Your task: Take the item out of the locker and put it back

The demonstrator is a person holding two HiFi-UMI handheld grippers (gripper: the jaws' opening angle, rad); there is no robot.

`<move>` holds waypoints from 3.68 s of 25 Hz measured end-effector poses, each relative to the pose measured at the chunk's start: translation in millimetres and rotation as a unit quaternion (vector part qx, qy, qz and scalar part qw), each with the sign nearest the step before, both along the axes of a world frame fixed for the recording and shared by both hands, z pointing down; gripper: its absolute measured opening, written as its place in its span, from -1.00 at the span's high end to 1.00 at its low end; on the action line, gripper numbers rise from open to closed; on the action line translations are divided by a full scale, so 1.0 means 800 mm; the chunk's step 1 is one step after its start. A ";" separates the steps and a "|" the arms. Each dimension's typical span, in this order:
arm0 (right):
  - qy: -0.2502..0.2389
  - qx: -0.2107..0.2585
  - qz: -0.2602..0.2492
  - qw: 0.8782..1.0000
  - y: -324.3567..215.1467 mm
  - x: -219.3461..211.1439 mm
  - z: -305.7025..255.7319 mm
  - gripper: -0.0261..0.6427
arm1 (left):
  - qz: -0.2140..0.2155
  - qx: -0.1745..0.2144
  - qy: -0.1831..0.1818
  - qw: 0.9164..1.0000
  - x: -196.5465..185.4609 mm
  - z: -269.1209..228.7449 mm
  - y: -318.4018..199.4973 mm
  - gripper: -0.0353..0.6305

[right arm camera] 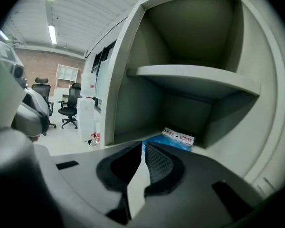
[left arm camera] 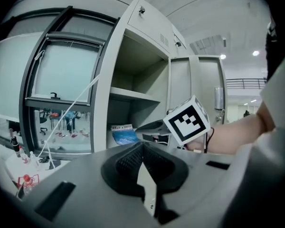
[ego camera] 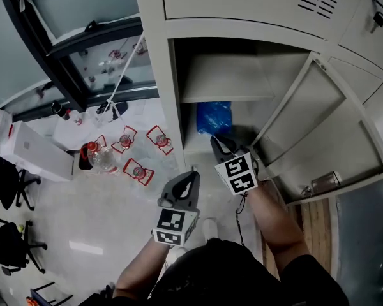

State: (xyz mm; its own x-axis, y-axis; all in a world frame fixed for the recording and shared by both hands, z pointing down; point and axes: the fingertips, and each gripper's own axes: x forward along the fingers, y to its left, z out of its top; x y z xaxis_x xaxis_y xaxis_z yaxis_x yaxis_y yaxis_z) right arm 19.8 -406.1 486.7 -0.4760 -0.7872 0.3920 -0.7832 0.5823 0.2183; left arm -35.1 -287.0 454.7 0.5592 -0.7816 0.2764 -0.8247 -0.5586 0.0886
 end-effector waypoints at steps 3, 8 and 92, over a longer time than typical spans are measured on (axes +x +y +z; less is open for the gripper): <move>-0.029 -0.003 0.016 0.999 0.023 0.003 -0.011 0.92 | 0.006 -0.001 0.000 1.000 -0.004 -0.003 0.023 0.88; -0.074 -0.016 0.032 0.997 0.074 -0.004 -0.032 0.92 | 0.012 0.005 0.008 1.000 -0.020 -0.013 0.059 0.88; -0.154 -0.008 -0.050 0.987 0.452 0.105 -0.080 0.92 | -0.062 0.023 0.004 0.998 0.098 -0.035 0.356 0.88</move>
State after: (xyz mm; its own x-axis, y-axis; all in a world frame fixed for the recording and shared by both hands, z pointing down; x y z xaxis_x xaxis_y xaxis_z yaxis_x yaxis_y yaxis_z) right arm 103.5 -44.9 422.5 -0.6488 -0.7256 0.2292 -0.7499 0.6608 -0.0308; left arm 43.3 -1.9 426.3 0.4599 -0.8564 0.2346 -0.8868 -0.4563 0.0727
